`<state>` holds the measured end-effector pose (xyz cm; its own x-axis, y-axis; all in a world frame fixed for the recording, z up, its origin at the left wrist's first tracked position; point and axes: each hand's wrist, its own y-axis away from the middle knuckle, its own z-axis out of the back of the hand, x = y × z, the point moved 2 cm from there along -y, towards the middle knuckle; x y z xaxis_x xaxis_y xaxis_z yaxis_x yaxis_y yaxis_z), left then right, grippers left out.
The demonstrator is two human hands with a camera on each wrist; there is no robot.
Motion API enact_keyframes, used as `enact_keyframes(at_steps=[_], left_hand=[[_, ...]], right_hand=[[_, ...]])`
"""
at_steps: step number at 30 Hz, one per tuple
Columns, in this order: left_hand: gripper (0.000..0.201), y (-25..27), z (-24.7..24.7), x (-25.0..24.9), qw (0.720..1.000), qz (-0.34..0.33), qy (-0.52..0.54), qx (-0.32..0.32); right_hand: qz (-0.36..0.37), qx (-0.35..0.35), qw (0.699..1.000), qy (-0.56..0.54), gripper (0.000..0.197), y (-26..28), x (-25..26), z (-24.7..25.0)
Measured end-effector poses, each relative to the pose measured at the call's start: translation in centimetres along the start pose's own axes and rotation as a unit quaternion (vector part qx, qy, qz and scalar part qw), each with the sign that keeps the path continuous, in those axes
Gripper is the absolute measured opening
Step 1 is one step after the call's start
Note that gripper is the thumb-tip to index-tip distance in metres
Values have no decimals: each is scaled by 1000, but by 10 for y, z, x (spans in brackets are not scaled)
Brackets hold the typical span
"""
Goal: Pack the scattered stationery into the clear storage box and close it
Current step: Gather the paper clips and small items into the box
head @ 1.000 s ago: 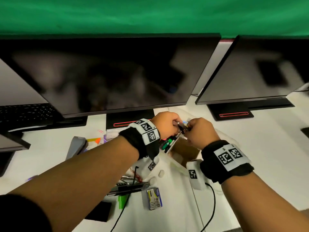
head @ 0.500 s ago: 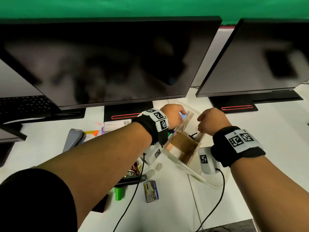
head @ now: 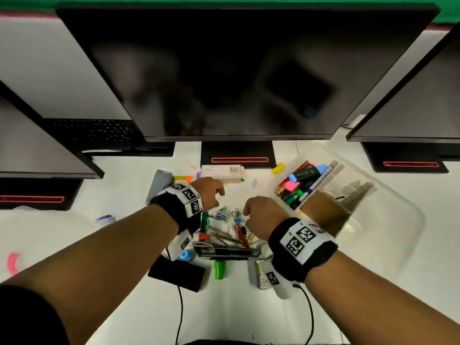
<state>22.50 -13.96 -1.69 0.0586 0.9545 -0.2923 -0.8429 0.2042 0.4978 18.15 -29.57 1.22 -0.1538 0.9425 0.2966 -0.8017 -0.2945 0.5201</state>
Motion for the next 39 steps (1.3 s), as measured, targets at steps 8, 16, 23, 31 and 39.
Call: enact_keyframes(at_steps=[8, 16, 23, 31, 39], left_hand=[[75, -4, -55, 20, 998, 23, -27, 42], [59, -10, -62, 10, 999, -2, -39, 24], [67, -12, -64, 11, 1000, -25, -15, 9], [31, -16, -59, 6, 998, -51, -45, 3], [30, -14, -52, -8, 980, -108, -165, 31]], right_hand=[[-140, 1, 990, -22, 73, -25, -27, -61], [-128, -32, 990, -43, 56, -55, -9, -69], [-96, -49, 994, -22, 30, -69, -10, -69], [-97, -19, 995, -18, 28, -75, -17, -67], [-121, 8, 992, -35, 30, -69, -17, -61]])
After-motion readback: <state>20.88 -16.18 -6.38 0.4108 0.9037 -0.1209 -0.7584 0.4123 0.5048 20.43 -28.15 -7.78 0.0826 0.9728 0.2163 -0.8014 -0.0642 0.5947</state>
